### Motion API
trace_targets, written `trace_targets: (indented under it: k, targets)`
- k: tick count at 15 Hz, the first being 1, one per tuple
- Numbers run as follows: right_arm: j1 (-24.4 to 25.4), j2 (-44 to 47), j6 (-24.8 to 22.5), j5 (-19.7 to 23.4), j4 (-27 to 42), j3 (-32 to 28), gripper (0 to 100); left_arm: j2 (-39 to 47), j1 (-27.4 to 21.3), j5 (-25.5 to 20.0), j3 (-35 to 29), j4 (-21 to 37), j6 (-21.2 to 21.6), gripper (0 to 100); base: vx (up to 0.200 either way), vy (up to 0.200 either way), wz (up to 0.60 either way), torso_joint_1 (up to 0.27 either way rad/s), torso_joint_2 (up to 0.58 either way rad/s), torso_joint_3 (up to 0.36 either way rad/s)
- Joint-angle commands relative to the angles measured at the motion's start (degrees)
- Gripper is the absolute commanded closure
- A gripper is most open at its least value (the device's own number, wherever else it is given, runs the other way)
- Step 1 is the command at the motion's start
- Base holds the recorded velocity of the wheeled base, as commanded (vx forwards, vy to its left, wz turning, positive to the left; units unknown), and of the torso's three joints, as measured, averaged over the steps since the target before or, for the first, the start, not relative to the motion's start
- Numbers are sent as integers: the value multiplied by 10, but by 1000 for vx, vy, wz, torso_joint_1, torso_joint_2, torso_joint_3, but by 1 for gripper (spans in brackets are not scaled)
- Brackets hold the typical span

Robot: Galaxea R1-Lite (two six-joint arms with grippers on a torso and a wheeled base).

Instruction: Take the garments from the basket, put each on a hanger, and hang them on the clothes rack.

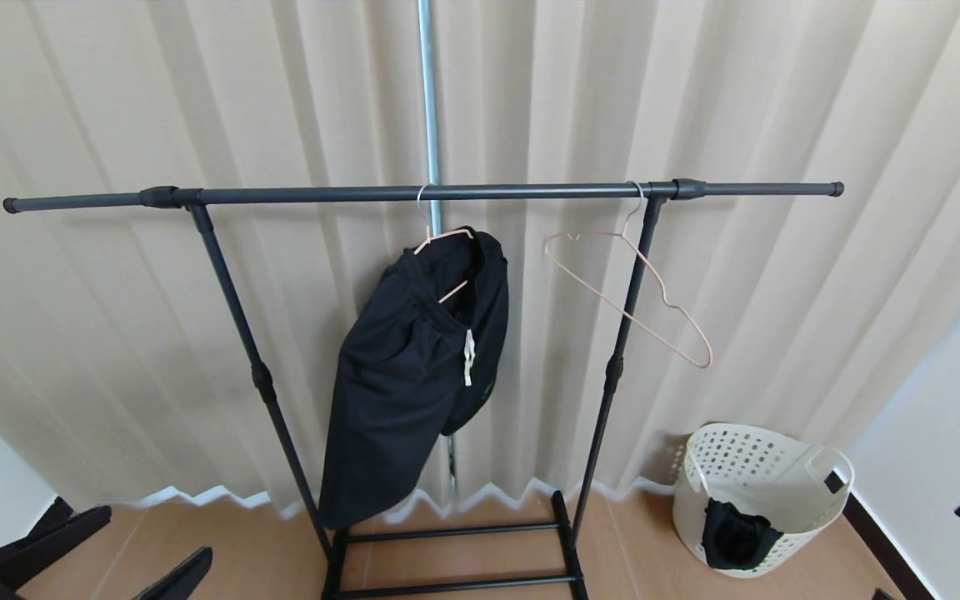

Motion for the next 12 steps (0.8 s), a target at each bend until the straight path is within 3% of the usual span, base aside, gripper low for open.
trace_targets:
  k: [1,3,4,8,9,12]
  targets:
    - [-6,-231,1,-2,176,1,0,-93,-18,1,19,18,2,0,0,0,0,0,0,0]
    - [-7,-264,30,-3,204,1,0,-140,-23,1,19,73,5,0,0,0,0,0,0,0]
    - [-7,-286,59,-5,209,1,0,-182,-42,1,19,131,5,0,0,0,0,0,0,0]
    - [-7,-295,65,-5,210,1,0,-306,-49,1,19,305,-3,0,0,0,0,0,0,0]
    - [-5,-292,65,-5,211,1,0,-325,-48,1,18,329,-9,0,0,0,0,0,0,0]
    - [-7,-292,65,-6,211,1,0,-334,-44,2,18,331,-11,0,0,0,0,0,0,0]
